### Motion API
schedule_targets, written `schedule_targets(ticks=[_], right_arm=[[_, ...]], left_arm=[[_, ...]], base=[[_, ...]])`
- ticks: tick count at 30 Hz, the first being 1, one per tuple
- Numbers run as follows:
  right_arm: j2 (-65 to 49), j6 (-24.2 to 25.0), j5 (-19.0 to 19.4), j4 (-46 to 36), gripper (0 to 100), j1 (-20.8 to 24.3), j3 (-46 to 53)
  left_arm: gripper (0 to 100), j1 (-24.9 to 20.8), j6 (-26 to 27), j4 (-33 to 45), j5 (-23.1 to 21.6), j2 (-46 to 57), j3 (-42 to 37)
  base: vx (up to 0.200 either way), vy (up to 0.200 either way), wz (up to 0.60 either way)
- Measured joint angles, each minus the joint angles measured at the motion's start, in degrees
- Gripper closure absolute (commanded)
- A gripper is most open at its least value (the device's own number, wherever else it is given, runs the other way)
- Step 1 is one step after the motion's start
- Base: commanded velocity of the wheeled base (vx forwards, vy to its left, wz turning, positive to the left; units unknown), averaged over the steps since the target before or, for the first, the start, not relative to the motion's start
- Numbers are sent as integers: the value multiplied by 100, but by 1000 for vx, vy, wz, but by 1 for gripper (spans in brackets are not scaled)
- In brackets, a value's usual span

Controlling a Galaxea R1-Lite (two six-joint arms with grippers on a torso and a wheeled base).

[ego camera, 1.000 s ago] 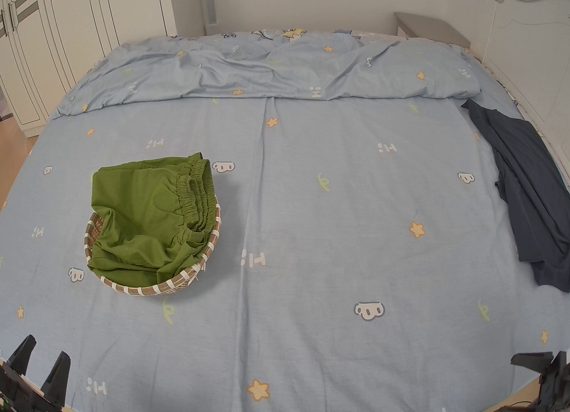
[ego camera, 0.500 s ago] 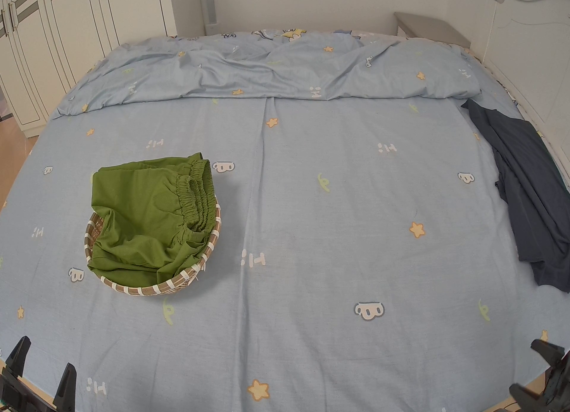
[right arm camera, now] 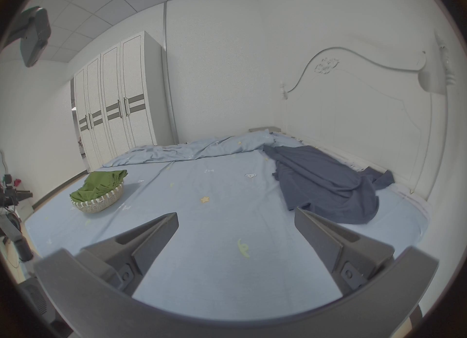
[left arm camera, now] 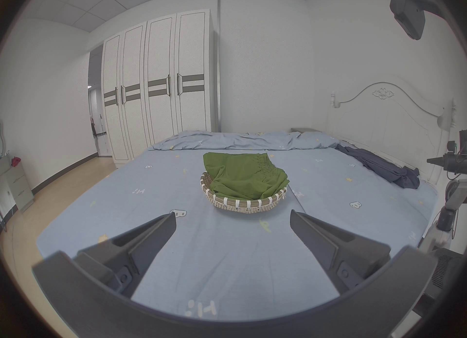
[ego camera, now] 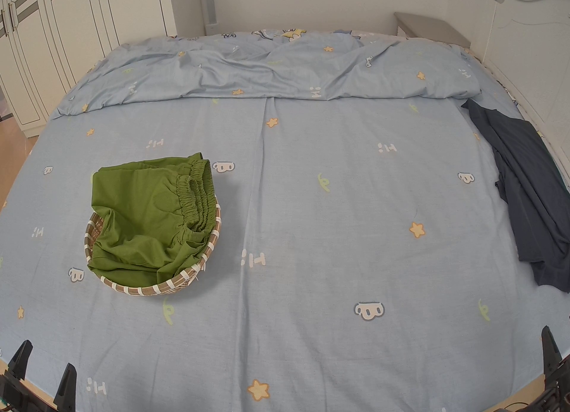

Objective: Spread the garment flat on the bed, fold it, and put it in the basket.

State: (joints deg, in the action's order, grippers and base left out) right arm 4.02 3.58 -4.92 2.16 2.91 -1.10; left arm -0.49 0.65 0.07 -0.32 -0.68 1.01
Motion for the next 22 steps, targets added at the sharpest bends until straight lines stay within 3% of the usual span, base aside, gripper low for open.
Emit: schedule_targets(ticks=[7,22], right_arm=[[-238,-343,474,-221,0,-261,9],[-317,-363,539,-184,0,-299,9]], left_arm=[[0,5,-72,11,-52,-2,0],[0,5,-72,11,-57,-2,0]], base=[[0,0,0],[0,0,0]])
